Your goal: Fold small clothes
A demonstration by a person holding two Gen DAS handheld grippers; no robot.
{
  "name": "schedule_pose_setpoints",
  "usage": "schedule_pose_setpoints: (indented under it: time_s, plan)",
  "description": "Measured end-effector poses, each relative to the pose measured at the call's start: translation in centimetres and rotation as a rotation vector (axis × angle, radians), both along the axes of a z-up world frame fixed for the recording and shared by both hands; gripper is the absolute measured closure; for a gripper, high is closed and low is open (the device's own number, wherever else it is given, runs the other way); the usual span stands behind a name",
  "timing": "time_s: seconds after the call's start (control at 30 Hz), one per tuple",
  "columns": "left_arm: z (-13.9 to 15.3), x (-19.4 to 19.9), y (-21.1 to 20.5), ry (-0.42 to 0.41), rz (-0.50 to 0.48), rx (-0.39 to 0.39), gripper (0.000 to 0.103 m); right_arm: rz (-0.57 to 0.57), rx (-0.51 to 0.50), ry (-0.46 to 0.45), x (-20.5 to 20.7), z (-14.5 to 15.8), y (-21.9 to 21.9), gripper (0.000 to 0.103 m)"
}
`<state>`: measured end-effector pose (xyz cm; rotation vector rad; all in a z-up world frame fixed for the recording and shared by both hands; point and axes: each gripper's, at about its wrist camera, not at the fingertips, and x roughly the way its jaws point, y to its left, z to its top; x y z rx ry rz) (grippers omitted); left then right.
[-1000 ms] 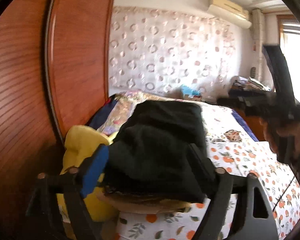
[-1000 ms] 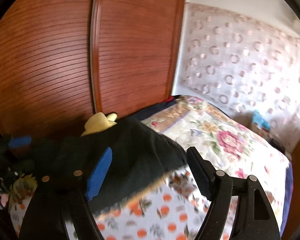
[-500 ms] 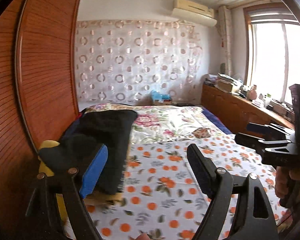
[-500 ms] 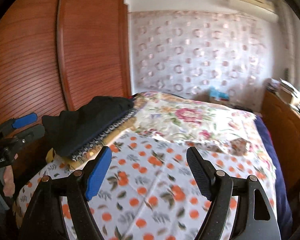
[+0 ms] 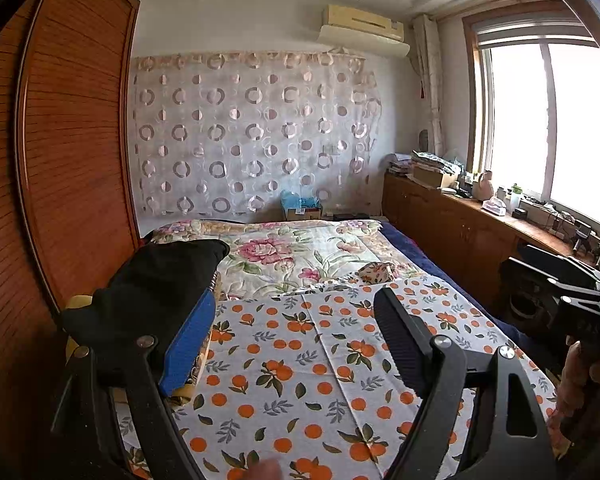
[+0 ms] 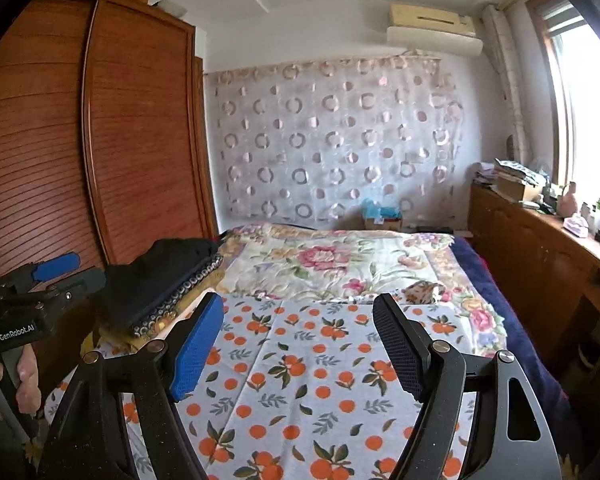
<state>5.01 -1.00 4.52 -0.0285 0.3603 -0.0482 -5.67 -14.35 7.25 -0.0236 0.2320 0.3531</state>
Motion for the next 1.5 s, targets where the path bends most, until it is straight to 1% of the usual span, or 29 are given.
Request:
schedule_pose_setpoints:
  time_s: [0.07, 0.13, 0.23, 1.03, 1.5]
  plan:
    - [0.0, 0.0, -0.1, 0.004, 0.005, 0.001, 0.021, -0.001, 0.005, 0.0, -0.3, -0.3, 0.6, 0.024]
    - [-0.1, -0.1, 0.1, 0.0, 0.005, -0.006, 0.021, -0.01, 0.009, 0.001, 0.9, -1.4, 0.7, 0.024]
    - [-0.1, -0.1, 0.3, 0.001, 0.01, -0.002, 0.021, -0.017, 0.016, 0.005, 1.3, -2.5, 0.8, 0.024]
    - [-0.3, -0.3, 0.0, -0.005, 0.014, 0.003, 0.021, -0.022, 0.018, 0.01, 1.0, -2.5, -1.1, 0.024]
    - [-0.1, -0.5, 0.1, -0.01, 0.015, 0.003, 0.021, -0.016, 0.012, 0.009, 0.9, -1.8, -3.3, 0.024]
